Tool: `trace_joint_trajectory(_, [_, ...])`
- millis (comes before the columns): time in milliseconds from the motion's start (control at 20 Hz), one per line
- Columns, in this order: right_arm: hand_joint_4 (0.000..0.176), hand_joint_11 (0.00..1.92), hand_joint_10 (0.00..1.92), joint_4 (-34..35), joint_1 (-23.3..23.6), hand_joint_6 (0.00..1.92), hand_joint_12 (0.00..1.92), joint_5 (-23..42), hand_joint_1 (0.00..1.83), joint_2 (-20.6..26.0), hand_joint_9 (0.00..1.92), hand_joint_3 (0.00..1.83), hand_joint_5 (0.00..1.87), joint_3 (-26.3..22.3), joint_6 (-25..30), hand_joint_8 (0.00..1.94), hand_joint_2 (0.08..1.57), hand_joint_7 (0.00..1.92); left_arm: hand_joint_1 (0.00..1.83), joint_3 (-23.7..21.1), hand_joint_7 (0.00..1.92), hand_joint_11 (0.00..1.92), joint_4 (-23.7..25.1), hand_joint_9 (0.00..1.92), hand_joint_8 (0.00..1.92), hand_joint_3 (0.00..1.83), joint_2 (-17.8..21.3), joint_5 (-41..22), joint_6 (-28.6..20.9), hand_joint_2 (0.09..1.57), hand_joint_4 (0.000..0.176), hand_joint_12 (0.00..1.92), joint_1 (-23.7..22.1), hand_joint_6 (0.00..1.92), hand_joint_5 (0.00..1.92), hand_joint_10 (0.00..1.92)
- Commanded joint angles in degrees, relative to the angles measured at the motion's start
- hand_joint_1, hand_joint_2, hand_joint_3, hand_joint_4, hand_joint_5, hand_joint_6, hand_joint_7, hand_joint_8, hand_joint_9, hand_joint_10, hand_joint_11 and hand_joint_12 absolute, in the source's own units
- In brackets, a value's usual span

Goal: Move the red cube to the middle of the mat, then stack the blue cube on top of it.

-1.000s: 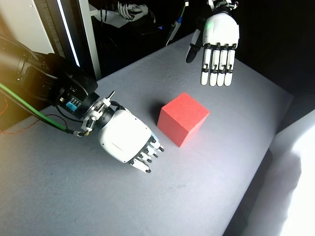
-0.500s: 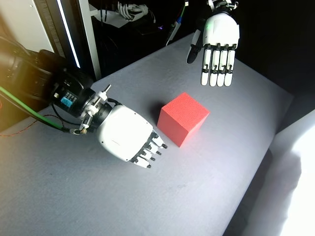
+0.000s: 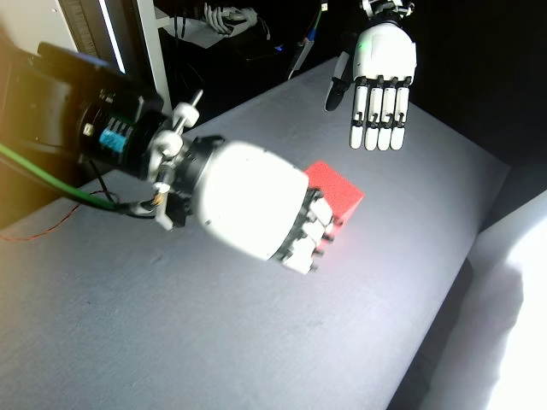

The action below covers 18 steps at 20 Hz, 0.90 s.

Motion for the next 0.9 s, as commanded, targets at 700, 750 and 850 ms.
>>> trace_joint_trajectory(700, [0.0,0.62,1.07,1.3,5.9,1.05,1.08,-10.9,1.38,-10.2,0.89,0.0,0.92,7.6,0.3,0.92,1.1,1.07,0.73,1.3,0.0,0.0,-2.1,0.0,0.0,0.0,0.8,-3.3,0.8,1.04,0.0,0.0,-1.2,0.0,0.0,0.0])
trace_joint_trajectory(750, [0.0,0.61,1.08,1.3,6.0,1.04,1.08,-11.2,1.38,-11.1,0.89,0.0,0.92,8.3,0.2,0.93,1.1,1.07,0.72,1.3,0.0,0.0,-2.1,0.0,0.0,0.0,0.8,-3.3,0.8,1.04,0.0,0.0,-1.2,0.0,0.0,0.0])
trace_joint_trajectory(850, [0.0,0.61,1.09,1.5,6.4,1.04,1.1,-13.5,1.38,-12.4,0.87,0.0,0.92,10.0,0.0,0.93,1.11,1.07,0.7,1.3,0.0,0.0,-2.1,0.0,0.0,0.0,0.8,-3.3,0.8,1.04,0.0,0.0,-1.2,0.0,0.0,0.0])
